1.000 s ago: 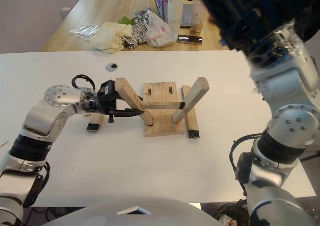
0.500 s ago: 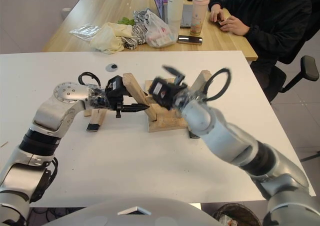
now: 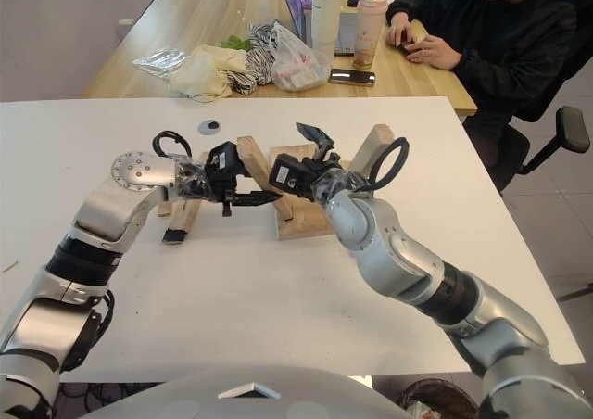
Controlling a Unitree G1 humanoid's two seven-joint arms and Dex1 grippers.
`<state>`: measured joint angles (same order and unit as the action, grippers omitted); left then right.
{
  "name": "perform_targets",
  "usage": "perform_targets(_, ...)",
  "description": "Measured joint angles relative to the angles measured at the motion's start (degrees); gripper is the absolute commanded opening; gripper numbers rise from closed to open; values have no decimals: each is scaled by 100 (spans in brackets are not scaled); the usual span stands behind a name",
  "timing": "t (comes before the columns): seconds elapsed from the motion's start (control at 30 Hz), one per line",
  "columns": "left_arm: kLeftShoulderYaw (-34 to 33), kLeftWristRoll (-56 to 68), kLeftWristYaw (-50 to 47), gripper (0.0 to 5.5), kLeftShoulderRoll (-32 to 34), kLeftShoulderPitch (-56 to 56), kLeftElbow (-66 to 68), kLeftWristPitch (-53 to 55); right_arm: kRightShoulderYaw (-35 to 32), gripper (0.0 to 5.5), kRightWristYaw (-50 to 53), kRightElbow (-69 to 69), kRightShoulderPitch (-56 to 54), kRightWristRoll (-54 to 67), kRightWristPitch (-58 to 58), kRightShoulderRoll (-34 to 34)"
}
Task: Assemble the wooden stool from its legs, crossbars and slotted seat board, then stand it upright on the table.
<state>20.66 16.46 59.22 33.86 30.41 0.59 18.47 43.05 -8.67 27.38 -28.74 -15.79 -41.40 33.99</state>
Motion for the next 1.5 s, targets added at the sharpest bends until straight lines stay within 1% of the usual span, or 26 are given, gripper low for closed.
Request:
perform_targets(0.23, 271, -40, -42, 199, -15, 194, 288, -542, -243, 379, -63, -7, 143, -151, 176, -20)
perform_targets(0.37, 499, -185, -218, 199, -77, 314, 382, -883, -357, 379, -79, -66, 181, -244, 235, -15)
perform_targets(0.47, 601, -361, -379, 262, -81, 342, 388, -889, -486, 379, -130, -233, 230, -259, 250, -153)
perform_targets(0.53, 1015, -1162, -356, 292, 32, 240, 543, -530, -556, 379, -204, -438, 220, -270, 320, -335)
perform_targets(0.57, 1120, -1241, -298, 309, 71, 15, 634, -327, -629, 379, -225, -483, 239, -269, 373, -433)
perform_targets(0.67, 864, -1239, -223, 358, 117, 21, 669, -175, -729, 379, -247, -637, 269, -269, 565, -475)
perform_targets(0.7, 745, -1238, -203, 371, 145, 64, 696, -135, -840, 379, -241, -762, 318, -270, 703, -606)
perform_targets(0.73, 617, -1241, -201, 375, 142, 95, 758, -123, -1008, 379, -162, -947, 407, -208, 1024, -722)
perform_targets(0.8, 378, -1260, -450, 375, 35, 113, 979, -94, -1580, 379, 122, -1243, 717, 214, 1855, -1133)
perform_targets(0.87, 161, -1259, -853, 375, -325, 116, 1314, 3, -2086, 379, 279, -1388, 916, 689, 2515, -1526)
perform_targets(0.9, 2, -1237, -1155, 375, -583, 110, 1621, 10, -2477, 379, 354, -1361, 896, 956, 2956, -1720)
perform_targets(0.97, -370, -1064, -1550, 375, -1002, 73, 2011, -6, -3098, 379, 268, -1058, 689, 1568, 3711, -1827)
perform_targets(1.0, -562, -903, -1638, 375, -1193, 41, 2105, -8, -3364, 379, 71, -794, 562, 2088, 3784, -1980)
perform_targets(1.1, -768, -700, -1706, 375, -1492, 22, 2210, -97, -3875, 379, -415, -168, 459, 3718, 3349, -1958)
perform_targets(1.13, -825, -614, -1705, 375, -1567, 20, 2210, -144, -4098, 379, -550, -40, 515, 4401, 3123, -1917)
perform_targets(1.2, -917, -458, -1685, 375, -1691, 15, 2210, -160, -4478, 379, -894, 70, 749, 5589, 2708, -1606)
perform_targets(1.27, -1027, -302, -1662, 375, -1796, 5, 2197, -177, -4960, 379, -1596, 125, 1303, 6535, 2204, -1024)
perform_targets(1.3, -1091, -209, -1636, 375, -1828, -18, 2159, -205, -5232, 379, -2170, 151, 1793, 6909, 1891, -582)
perform_targets(1.37, -1193, -35, -1504, 375, -1863, -154, 1978, -221, -5618, 379, -3465, 56, 3017, 7169, 1313, 339)
perform_targets(1.4, -1208, 44, -1413, 375, -1857, -254, 1797, -220, -5668, 379, -4071, -125, 3622, 7119, 1096, 802)
perform_targets(1.43, -1198, 56, -1308, 375, -1849, -343, 1639, -222, -5652, 379, -4365, -323, 4016, 6893, 966, 1066)
perform_targets(1.5, -1130, 49, -1203, 375, -1866, -392, 1451, -220, -5636, 379, -4421, -448, 4139, 6738, 963, 1151)
